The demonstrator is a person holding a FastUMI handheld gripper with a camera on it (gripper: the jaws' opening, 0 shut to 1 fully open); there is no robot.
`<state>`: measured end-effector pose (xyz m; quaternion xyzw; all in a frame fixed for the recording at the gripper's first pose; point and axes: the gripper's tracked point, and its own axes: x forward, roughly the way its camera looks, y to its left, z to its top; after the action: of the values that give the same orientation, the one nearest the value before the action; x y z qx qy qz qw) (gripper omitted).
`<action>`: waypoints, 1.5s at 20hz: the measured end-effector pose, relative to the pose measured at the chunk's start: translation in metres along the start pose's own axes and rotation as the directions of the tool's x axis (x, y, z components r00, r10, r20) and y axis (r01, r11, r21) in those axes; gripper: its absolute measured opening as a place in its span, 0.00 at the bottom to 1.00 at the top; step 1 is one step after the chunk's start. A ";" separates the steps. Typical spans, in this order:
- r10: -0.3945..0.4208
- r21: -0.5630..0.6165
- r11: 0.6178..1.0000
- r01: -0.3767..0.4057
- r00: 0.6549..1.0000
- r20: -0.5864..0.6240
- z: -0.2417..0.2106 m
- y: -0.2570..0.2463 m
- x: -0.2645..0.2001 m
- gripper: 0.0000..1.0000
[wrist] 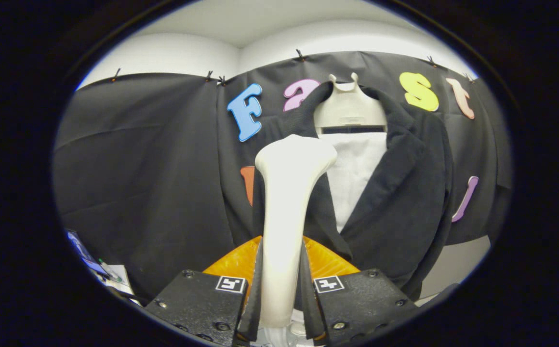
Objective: Iron the clothes twice with a garment steamer, once on the left side and once on the right side.
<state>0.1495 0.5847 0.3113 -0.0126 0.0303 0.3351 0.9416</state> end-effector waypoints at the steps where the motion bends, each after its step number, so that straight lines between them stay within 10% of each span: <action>1: -0.004 -0.008 1.000 0.004 1.000 0.004 0.002 0.002 0.005 0.39; 30: -0.053 -0.008 0.999 0.053 0.962 -0.269 -0.174 -0.018 0.036 0.38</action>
<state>0.1804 0.5854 0.1353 -0.0592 0.1573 0.3048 0.9375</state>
